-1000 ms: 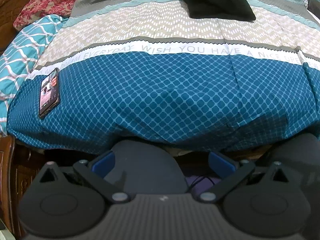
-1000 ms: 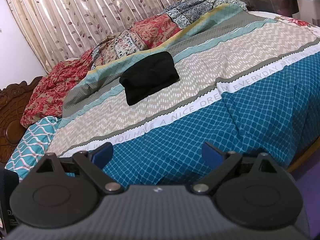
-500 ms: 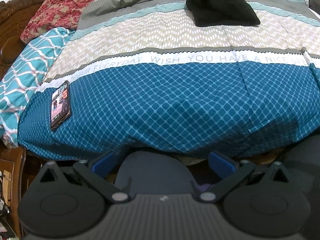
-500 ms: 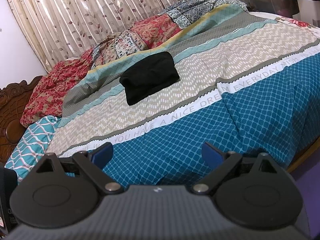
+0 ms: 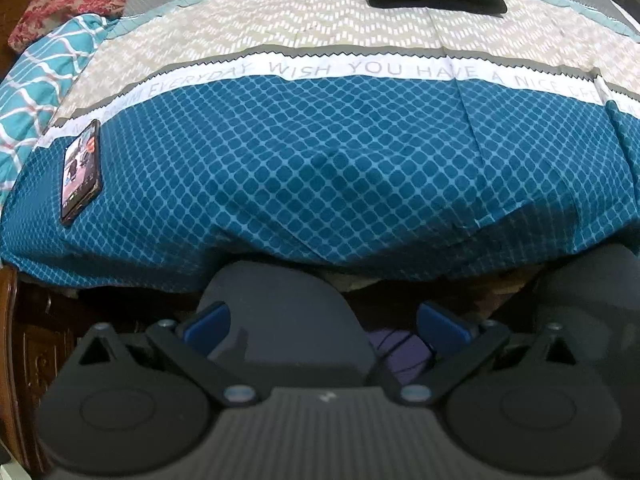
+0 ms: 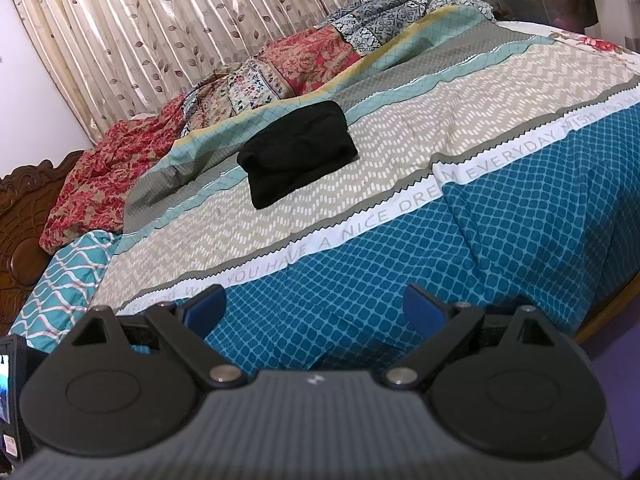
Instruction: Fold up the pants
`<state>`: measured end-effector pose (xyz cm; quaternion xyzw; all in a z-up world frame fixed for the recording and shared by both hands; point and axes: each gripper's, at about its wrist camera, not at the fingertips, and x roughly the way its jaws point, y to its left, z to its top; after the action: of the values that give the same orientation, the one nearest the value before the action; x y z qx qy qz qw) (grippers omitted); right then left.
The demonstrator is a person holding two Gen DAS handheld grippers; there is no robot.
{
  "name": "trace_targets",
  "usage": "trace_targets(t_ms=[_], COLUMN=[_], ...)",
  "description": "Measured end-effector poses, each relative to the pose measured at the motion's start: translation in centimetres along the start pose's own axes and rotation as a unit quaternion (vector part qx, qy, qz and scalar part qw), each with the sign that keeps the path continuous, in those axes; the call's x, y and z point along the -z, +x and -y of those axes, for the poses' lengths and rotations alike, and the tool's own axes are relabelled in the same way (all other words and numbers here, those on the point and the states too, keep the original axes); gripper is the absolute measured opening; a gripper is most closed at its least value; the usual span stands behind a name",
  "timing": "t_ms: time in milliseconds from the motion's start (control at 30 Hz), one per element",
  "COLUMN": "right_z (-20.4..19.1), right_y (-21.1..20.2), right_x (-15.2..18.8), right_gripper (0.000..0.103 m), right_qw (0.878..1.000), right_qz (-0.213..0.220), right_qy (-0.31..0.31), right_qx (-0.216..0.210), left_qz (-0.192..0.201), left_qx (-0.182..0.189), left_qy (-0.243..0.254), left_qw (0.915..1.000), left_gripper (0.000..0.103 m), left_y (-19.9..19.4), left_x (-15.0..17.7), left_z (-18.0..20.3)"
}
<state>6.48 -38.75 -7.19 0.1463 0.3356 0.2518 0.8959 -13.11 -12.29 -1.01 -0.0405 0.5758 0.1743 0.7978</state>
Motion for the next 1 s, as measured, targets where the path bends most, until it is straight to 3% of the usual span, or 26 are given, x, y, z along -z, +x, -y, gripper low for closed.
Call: trace_targets(t_ms=[667, 1000], right_z=[-0.03, -0.08], right_y=[0.10, 0.13], right_x=[0.23, 0.33], right_gripper=[0.097, 0.097], right_qw=[1.000, 1.000], right_qz=[-0.006, -0.007], right_qy=[0.002, 0.002], right_qx=[0.000, 0.000], left_qz=[-0.009, 0.007], left_qx=[-0.011, -0.017], left_qy=[-0.003, 0.008], left_qw=[0.9999, 0.9998], left_gripper=[0.103, 0.103], left_y=[0.47, -0.03], left_x=[-0.01, 0.05], left_z=[0.09, 0.37])
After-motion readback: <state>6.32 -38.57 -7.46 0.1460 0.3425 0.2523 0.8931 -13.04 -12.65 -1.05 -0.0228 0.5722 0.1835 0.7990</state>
